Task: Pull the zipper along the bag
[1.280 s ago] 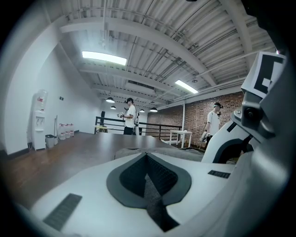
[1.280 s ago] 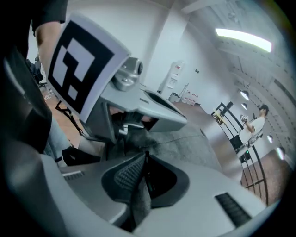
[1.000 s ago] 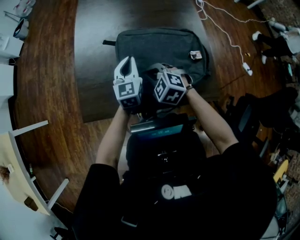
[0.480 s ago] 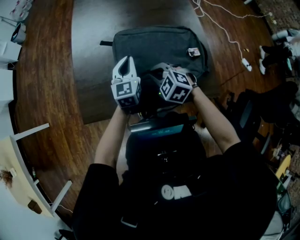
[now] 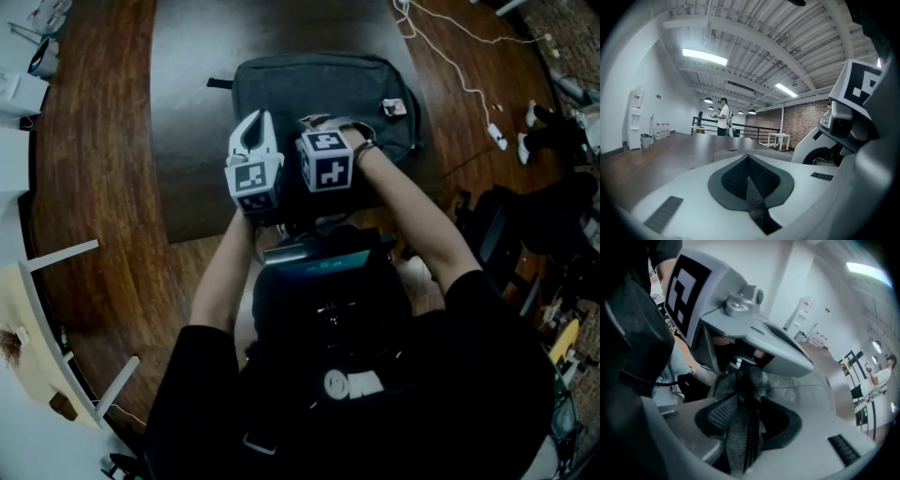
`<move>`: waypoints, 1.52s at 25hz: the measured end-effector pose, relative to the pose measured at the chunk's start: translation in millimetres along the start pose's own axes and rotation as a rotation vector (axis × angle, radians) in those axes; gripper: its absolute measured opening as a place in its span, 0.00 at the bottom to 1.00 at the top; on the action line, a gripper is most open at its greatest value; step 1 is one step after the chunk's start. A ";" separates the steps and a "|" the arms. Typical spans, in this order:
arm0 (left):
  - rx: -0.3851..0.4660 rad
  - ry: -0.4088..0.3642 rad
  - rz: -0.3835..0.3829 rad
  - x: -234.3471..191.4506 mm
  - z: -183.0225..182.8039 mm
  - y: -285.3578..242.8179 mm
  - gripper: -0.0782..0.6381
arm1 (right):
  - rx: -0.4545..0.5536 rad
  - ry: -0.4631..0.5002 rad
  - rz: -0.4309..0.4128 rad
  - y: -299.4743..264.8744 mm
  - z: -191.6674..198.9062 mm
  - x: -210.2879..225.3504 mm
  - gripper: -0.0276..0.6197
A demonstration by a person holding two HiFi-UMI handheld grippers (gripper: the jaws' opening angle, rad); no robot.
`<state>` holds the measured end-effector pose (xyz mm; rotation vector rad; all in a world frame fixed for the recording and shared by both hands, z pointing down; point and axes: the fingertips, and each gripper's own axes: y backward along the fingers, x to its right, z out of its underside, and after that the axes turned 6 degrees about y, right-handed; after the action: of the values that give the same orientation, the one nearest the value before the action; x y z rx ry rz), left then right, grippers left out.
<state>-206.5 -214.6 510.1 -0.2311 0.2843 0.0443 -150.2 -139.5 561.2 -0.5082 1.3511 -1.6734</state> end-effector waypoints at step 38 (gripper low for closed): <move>-0.084 -0.084 0.025 7.9 9.0 -3.9 0.11 | 0.287 -0.529 0.204 30.0 23.9 20.1 0.12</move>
<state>-196.2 -216.2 517.2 -0.3086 0.2021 0.0907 -130.7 -169.5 536.8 -0.5712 0.7391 -1.4029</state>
